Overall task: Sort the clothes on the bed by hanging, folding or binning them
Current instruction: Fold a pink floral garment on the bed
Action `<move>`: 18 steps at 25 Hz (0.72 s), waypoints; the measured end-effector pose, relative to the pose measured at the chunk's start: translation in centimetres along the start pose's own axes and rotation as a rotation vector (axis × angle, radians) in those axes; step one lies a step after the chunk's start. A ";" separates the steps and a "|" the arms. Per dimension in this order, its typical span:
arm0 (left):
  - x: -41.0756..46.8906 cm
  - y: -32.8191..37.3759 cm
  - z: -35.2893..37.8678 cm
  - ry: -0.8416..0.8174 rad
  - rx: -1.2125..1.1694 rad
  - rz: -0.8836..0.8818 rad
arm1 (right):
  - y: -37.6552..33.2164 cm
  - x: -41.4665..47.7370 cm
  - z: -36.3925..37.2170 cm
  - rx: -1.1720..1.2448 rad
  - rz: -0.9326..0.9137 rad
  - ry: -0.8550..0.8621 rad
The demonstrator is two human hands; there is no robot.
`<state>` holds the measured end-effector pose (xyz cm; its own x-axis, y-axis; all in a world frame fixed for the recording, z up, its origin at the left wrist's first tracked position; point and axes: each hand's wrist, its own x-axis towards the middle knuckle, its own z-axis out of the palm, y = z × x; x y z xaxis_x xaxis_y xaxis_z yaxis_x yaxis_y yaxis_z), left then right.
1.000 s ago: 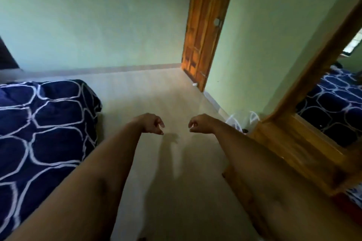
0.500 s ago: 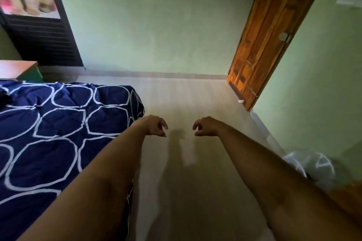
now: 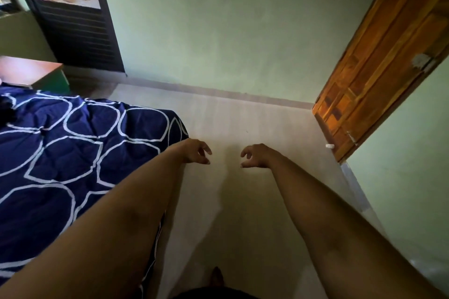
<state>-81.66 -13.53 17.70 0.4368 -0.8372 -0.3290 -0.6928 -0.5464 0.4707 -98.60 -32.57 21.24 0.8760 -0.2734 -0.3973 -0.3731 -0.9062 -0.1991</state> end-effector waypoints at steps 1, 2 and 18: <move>2.0 -0.1 -1.1 0.019 -0.018 -0.018 | 1.1 2.0 -1.5 0.004 -0.012 -0.005; 4.1 -0.1 -2.5 0.050 -0.023 -0.040 | 2.2 4.1 -3.1 0.016 -0.018 -0.003; 34.0 -7.5 -20.0 0.083 0.125 -0.049 | 11.5 35.7 -20.0 0.006 -0.074 0.022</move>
<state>-50.11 -38.34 19.38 0.5142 -0.8113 -0.2783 -0.7333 -0.5841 0.3480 -65.53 -59.25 22.74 0.9078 -0.2130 -0.3612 -0.3090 -0.9221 -0.2329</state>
